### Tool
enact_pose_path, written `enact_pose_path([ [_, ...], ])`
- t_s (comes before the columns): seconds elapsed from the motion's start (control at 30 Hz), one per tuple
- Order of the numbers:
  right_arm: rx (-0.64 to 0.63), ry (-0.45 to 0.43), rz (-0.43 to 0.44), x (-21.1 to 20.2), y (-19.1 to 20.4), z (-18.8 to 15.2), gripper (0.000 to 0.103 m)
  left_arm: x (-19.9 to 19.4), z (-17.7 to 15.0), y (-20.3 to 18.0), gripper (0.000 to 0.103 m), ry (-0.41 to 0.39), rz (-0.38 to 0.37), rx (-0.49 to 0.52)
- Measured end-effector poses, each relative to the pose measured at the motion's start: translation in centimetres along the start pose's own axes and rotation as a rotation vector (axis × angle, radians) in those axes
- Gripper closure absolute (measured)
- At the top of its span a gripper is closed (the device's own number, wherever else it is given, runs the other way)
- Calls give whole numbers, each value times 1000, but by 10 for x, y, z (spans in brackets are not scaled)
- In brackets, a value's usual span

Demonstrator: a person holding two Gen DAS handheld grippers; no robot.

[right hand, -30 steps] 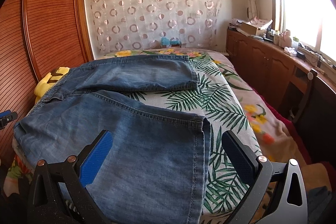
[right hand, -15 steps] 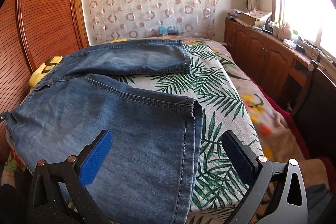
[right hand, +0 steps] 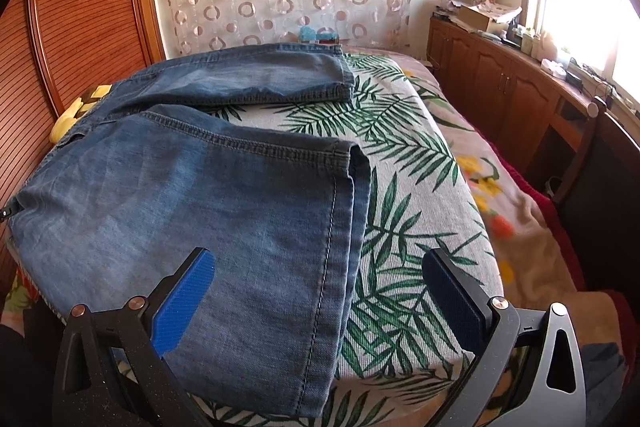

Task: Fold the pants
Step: 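Move left tool to the jeans waistband while right tool approaches the leg hem, then close left tool on the waistband edge while right tool grasps the leg hem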

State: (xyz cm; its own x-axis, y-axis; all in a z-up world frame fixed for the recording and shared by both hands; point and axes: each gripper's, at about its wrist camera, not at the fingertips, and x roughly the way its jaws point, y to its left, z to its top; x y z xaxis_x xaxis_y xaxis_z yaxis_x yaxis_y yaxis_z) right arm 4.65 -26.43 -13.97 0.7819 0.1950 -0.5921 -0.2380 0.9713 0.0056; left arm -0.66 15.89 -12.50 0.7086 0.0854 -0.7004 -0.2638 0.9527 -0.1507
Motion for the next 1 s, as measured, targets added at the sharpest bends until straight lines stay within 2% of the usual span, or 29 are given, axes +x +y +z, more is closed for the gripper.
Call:
enact_pose_path([
  [0.07, -5, 12, 6, -1, -1, -3, 0, -1, 0, 0, 45, -9, -12, -5],
  [0.2, -8, 35, 17, -1, -1, -4, 3, -7, 0, -1, 63, -35, -46, -14],
  [0.4, -9, 46, 29, -7, -2, -8, 12, -19, 5, -9, 80, -81, -74, -13],
  [0.57, -12, 48, 26, -12, -9, -11, 19, -32, 13, -18, 83, -121, -80, 9],
  [0.87, -18, 71, 45, -21, -13, -12, 28, -31, 16, -21, 83, -122, -71, 5],
  [0.97, -26, 67, 38, -24, -13, -15, 38, -31, 21, -24, 85, -127, -69, 5],
  [1.0, -28, 65, 38, -25, -13, -15, 46, -32, 22, -26, 87, -131, -69, 9],
])
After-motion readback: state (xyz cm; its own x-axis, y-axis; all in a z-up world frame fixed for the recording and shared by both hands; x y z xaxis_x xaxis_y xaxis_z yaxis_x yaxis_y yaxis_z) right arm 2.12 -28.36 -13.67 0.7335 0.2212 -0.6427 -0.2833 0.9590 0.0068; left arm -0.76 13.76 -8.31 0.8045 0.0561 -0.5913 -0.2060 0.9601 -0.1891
